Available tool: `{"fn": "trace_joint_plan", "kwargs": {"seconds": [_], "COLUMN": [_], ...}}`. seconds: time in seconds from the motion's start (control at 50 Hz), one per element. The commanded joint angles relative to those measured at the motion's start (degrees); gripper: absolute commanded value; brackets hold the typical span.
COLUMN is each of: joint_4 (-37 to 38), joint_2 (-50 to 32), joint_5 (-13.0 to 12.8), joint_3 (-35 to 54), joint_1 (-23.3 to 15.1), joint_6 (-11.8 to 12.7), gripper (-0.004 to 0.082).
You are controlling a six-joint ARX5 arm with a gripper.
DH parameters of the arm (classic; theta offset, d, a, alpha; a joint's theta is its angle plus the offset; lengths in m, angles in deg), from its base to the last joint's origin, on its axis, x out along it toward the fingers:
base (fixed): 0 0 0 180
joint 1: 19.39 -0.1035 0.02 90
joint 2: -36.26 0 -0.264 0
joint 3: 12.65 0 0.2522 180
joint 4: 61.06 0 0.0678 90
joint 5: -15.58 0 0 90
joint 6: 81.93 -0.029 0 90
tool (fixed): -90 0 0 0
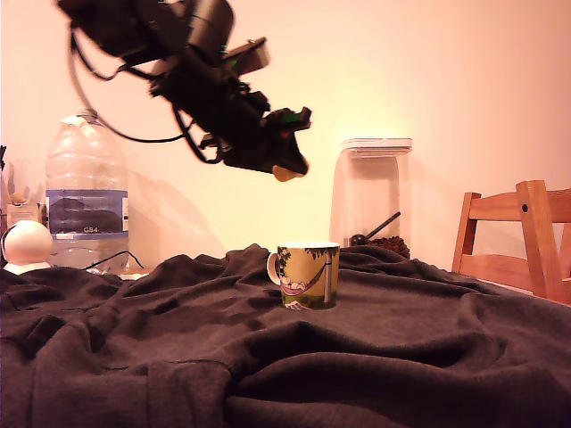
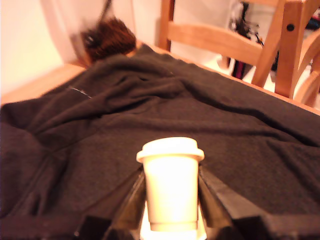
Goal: Pick up the coffee capsules from the table one by one and drop them inside the nearest coffee cup
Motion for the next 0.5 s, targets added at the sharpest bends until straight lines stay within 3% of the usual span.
{"fn": "trace_joint_plan", "kwargs": {"seconds": [0.0,0.48], "joint_4": [-1.9,-19.8], "joint_2": [2.9,13.7], "joint_5": [0.7,3.4], "joint_3": [-2.6,-18.1], "joint_1": [-0.2,-1.0], "joint_6": [0.1,0.1], "gripper": [0.0214,0.0214]}}
